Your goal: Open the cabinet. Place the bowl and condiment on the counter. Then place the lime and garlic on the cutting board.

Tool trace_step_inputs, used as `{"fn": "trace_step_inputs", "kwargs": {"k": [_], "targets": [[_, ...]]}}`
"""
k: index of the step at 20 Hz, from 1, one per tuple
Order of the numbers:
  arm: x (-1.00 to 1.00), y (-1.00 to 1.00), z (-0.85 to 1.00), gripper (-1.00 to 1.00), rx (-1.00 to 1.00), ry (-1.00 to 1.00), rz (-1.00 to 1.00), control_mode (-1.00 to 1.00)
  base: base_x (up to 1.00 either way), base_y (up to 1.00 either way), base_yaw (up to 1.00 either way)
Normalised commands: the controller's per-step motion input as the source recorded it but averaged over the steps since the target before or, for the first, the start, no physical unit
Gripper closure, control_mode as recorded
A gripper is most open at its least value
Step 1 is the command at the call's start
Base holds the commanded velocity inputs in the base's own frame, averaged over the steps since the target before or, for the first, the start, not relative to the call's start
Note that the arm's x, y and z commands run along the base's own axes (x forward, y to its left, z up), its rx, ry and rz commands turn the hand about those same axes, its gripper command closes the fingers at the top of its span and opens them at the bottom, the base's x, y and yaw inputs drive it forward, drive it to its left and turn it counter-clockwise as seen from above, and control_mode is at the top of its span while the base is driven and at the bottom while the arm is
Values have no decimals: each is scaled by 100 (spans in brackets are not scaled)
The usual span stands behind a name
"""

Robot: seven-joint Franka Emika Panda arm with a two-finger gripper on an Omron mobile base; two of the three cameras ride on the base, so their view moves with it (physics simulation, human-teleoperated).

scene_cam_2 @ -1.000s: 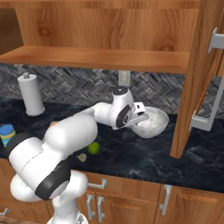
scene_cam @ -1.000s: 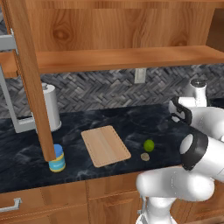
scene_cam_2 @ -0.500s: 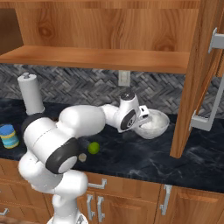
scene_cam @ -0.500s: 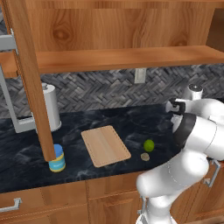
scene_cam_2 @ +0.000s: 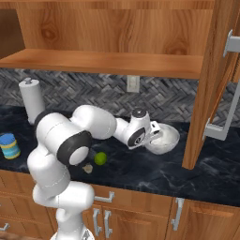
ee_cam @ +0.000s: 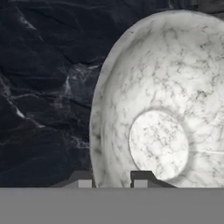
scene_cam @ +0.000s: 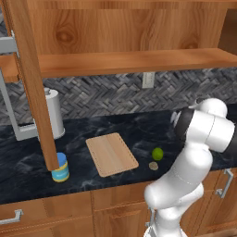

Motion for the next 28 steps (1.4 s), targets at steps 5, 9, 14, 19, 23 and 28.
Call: {"fn": "trace_step_inputs", "kwargs": {"k": [5, 9, 14, 19, 23, 28], "targets": [[17, -26, -48, 100, 0, 0, 6, -100, 0, 0, 0], [16, -25, -45, 100, 0, 0, 6, -100, 0, 0, 0], [1, -14, -33, 100, 0, 0, 5, -100, 0, 0, 0], [0, -2, -21, -100, 0, 0, 5, -100, 0, 0, 0], [0, -9, -5, -100, 0, -1, 7, -100, 0, 0, 0], [-17, -3, 5, -100, 0, -8, 5, -100, 0, 0, 0]]}}
